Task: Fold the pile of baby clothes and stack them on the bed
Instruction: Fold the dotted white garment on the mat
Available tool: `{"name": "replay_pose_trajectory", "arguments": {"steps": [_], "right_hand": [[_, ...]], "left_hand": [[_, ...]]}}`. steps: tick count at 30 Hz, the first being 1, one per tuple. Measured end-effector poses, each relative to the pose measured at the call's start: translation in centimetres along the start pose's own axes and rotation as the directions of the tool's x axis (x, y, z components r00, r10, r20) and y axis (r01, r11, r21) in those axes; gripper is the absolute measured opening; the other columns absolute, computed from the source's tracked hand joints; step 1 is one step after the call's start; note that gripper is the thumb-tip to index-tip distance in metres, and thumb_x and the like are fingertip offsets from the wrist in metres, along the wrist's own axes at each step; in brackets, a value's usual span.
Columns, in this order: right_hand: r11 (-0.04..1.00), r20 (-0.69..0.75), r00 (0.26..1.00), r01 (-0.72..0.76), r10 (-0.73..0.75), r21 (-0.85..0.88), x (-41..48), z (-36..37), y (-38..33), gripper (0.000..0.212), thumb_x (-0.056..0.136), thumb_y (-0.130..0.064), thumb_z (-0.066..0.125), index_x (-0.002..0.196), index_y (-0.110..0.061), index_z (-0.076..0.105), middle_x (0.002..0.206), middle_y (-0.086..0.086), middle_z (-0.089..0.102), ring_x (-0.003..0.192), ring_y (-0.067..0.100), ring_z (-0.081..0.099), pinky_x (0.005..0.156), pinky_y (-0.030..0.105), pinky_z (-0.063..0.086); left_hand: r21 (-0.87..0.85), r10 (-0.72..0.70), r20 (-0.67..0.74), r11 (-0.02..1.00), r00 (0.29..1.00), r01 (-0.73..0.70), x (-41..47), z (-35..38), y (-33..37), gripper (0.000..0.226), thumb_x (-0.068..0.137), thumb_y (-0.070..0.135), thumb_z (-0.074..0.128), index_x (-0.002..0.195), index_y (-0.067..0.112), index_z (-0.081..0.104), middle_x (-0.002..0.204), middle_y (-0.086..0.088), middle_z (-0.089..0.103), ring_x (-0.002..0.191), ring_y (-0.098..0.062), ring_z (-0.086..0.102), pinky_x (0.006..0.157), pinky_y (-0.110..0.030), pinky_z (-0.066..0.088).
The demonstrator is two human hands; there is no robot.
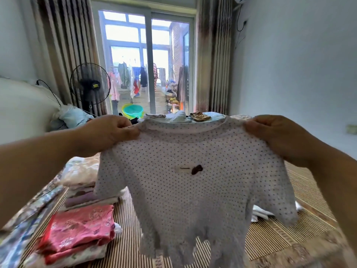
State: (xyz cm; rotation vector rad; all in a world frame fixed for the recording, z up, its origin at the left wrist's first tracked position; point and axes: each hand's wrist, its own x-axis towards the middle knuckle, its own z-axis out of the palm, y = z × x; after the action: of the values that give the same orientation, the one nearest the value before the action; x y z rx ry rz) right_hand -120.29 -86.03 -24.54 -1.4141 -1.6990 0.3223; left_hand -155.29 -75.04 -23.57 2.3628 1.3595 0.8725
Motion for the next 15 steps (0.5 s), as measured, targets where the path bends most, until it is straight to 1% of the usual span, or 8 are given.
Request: {"name": "replay_pose_trajectory", "arguments": {"steps": [2, 4, 5, 6, 8, 10, 13, 15], "right_hand": [[0.999, 0.066, 0.997, -0.029, 0.028, 0.025, 0.0, -0.5, 0.0, 0.03, 0.091, -0.043, 0.049, 0.085, -0.022, 0.07, 0.074, -0.006, 0.071, 0.065, 0.009, 0.069, 0.059, 0.024, 0.047], [0.997, 0.115, 0.991, -0.072, 0.069, 0.022, 0.5, -0.6, 0.5, 0.03, 0.088, -0.045, 0.051, 0.083, -0.024, 0.072, 0.076, -0.004, 0.07, 0.07, 0.014, 0.069, 0.061, 0.026, 0.048], [0.996, 0.127, 0.988, -0.093, 0.091, 0.008, 1.0, -0.3, 1.1, 0.029, 0.088, -0.044, 0.052, 0.083, -0.024, 0.072, 0.079, -0.002, 0.07, 0.075, 0.016, 0.069, 0.063, 0.027, 0.048], [0.993, 0.139, 0.983, -0.12, 0.12, -0.014, 1.6, 0.2, 1.9, 0.028, 0.089, -0.043, 0.053, 0.085, -0.023, 0.073, 0.083, 0.0, 0.07, 0.079, 0.017, 0.068, 0.065, 0.027, 0.048], [0.98, 0.177, 0.964, -0.193, 0.199, -0.051, 3.0, 1.7, 4.4, 0.027, 0.091, -0.041, 0.054, 0.09, -0.022, 0.072, 0.089, 0.001, 0.07, 0.085, 0.018, 0.067, 0.068, 0.027, 0.049], [0.96, 0.228, 0.933, -0.259, 0.277, -0.106, 4.5, 3.8, 7.7, 0.024, 0.094, -0.04, 0.053, 0.095, -0.024, 0.071, 0.092, -0.002, 0.069, 0.088, 0.015, 0.065, 0.067, 0.024, 0.047], [0.929, 0.271, 0.892, -0.315, 0.36, -0.196, 6.6, 8.0, 13.4, 0.021, 0.095, -0.04, 0.052, 0.099, -0.028, 0.069, 0.096, -0.008, 0.067, 0.091, 0.008, 0.061, 0.065, 0.019, 0.042], [0.913, 0.295, 0.869, -0.342, 0.397, -0.222, 8.1, 11.1, 17.4, 0.021, 0.096, -0.039, 0.051, 0.1, -0.028, 0.067, 0.094, -0.01, 0.064, 0.094, 0.01, 0.06, 0.067, 0.02, 0.041]], "left_hand": [[0.068, 0.015, 0.059, 0.997, 0.998, -0.019, 0.1, 0.0, -0.3, 0.094, 0.024, 0.101, 0.045, 0.074, 0.025, 0.068, 0.074, -0.004, 0.066, 0.07, -0.016, 0.058, 0.071, -0.034, 0.044], [0.08, 0.003, 0.077, 0.997, 0.997, -0.009, 0.8, 0.6, -0.6, 0.103, 0.024, 0.101, 0.047, 0.076, 0.014, 0.067, 0.073, -0.009, 0.062, 0.069, -0.015, 0.054, 0.067, -0.032, 0.039], [0.063, -0.017, 0.078, 0.998, 0.997, 0.012, 1.1, 1.2, -0.8, 0.103, 0.025, 0.099, 0.05, 0.075, 0.011, 0.065, 0.069, -0.008, 0.059, 0.066, -0.013, 0.052, 0.065, -0.031, 0.038], [0.044, -0.039, 0.084, 0.998, 0.996, 0.036, 1.5, 1.9, -1.1, 0.097, 0.03, 0.097, 0.054, 0.072, 0.009, 0.062, 0.065, -0.003, 0.055, 0.063, -0.01, 0.049, 0.062, -0.029, 0.036], [0.049, -0.094, 0.116, 0.995, 0.989, 0.089, 2.7, 4.2, -2.2, 0.07, 0.054, 0.081, 0.06, 0.068, 0.012, 0.06, 0.064, 0.003, 0.054, 0.06, -0.009, 0.048, 0.057, -0.026, 0.034], [0.099, -0.147, 0.158, 0.986, 0.976, 0.133, 4.4, 7.1, -4.0, 0.045, 0.074, 0.063, 0.062, 0.073, 0.018, 0.062, 0.073, 0.002, 0.059, 0.069, -0.011, 0.053, 0.06, -0.026, 0.036], [0.233, -0.229, 0.215, 0.956, 0.949, 0.178, 6.6, 12.0, -7.7, 0.035, 0.083, 0.059, 0.057, 0.079, 0.025, 0.062, 0.081, 0.002, 0.061, 0.077, -0.012, 0.056, 0.063, -0.026, 0.04], [0.21, -0.278, 0.246, 0.951, 0.928, 0.229, 8.1, 15.5, -10.8, 0.035, 0.083, 0.057, 0.057, 0.081, 0.023, 0.062, 0.079, -0.001, 0.061, 0.072, -0.013, 0.056, 0.06, -0.026, 0.042]]}}
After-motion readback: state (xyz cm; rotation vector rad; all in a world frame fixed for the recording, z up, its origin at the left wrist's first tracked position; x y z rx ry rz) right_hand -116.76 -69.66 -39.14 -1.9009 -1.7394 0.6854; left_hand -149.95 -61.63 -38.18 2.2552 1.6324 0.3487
